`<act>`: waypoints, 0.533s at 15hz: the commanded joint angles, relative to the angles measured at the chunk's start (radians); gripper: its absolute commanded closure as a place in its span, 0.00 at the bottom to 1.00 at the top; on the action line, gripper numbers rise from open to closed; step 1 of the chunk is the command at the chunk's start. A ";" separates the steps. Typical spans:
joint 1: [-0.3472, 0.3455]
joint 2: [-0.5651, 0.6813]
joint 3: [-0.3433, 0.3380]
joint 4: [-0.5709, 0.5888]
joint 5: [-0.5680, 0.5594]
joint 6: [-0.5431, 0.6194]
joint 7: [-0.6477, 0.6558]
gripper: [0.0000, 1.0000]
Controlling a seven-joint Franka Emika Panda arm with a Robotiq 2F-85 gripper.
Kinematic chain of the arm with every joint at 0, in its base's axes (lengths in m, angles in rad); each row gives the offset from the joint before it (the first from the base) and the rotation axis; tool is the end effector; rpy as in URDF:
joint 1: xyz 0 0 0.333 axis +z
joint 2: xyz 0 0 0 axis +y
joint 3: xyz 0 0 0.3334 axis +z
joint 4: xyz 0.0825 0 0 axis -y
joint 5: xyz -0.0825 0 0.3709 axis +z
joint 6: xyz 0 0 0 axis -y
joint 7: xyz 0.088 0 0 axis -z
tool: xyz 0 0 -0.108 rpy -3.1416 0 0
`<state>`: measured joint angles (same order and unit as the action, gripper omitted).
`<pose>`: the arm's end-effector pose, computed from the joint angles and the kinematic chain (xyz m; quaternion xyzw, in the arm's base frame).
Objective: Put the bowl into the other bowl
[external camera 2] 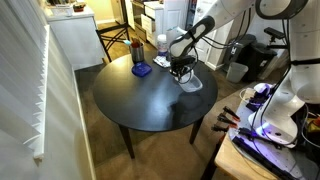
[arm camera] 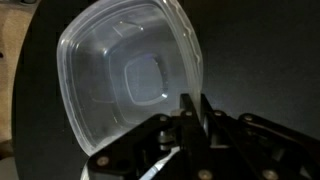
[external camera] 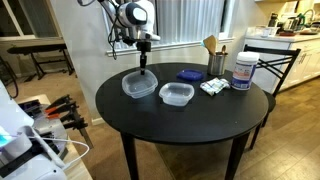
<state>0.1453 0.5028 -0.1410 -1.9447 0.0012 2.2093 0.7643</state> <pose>0.5941 0.0059 0.2301 0.9234 -0.3643 -0.0950 0.0753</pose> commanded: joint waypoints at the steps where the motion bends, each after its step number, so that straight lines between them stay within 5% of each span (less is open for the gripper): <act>1: -0.053 -0.128 0.004 -0.057 0.018 -0.010 -0.014 0.96; 8: -0.178 -0.119 0.005 0.051 0.152 -0.042 -0.024 0.96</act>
<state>0.0209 0.3722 -0.1478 -1.9338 0.0729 2.1948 0.7635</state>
